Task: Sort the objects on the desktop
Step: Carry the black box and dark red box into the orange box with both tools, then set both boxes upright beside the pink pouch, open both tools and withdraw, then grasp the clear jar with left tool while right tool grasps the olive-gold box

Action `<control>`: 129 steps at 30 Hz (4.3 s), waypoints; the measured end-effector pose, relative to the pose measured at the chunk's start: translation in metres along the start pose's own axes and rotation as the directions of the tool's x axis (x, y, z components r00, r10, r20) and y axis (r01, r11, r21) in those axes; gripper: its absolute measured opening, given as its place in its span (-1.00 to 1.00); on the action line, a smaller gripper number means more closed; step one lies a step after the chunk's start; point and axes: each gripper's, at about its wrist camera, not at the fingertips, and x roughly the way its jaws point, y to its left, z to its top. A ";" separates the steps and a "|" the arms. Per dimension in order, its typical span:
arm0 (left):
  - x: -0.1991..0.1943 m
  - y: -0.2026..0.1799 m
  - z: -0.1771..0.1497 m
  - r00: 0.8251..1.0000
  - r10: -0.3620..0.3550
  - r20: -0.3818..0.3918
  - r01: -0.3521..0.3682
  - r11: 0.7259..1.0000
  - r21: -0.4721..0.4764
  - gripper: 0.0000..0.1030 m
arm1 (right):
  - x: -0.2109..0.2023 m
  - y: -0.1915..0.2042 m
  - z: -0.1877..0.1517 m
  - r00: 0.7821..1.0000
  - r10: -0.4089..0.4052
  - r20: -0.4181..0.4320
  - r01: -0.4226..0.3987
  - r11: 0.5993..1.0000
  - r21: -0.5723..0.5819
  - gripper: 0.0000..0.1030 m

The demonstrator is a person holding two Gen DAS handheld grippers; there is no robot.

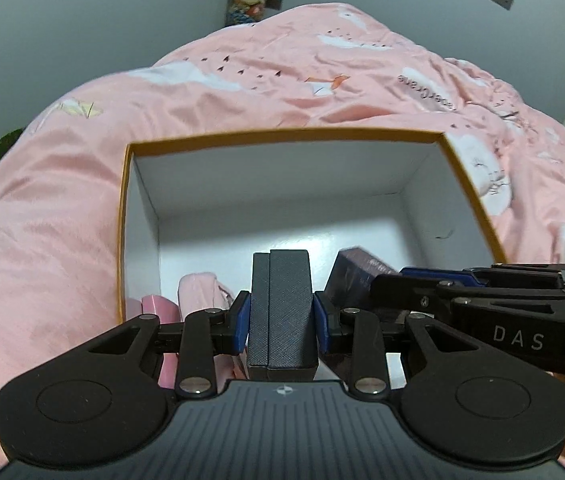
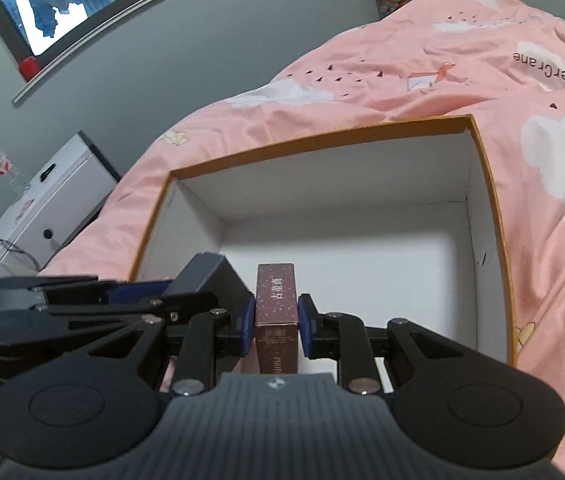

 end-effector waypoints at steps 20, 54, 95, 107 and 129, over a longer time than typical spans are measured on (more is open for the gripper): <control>0.019 0.010 -0.023 0.996 -0.038 -0.084 0.037 0.999 -0.017 -0.19 | 0.023 -0.006 -0.029 0.998 0.010 -0.064 -0.006 0.997 0.071 -0.50; -0.041 0.080 -0.037 0.999 0.039 0.008 -0.036 0.981 -0.190 -0.24 | 0.099 -0.007 -0.009 0.926 -0.049 -0.375 -0.023 0.983 -0.184 -0.95; -0.047 0.007 -0.077 0.985 -0.168 -0.043 0.165 0.985 -0.058 -0.25 | -0.027 0.036 -0.080 0.997 -0.072 0.017 0.073 0.995 -0.072 -0.43; 0.007 0.010 -0.096 0.983 -0.158 -0.094 0.140 0.975 -0.175 -0.13 | 0.009 0.007 -0.109 0.992 -0.102 -0.074 0.106 0.993 0.058 -0.19; 0.013 0.029 -0.105 0.990 -0.110 -0.089 0.087 0.969 -0.233 -0.32 | 0.020 0.022 -0.114 0.997 -0.057 -0.061 0.059 0.998 0.020 0.12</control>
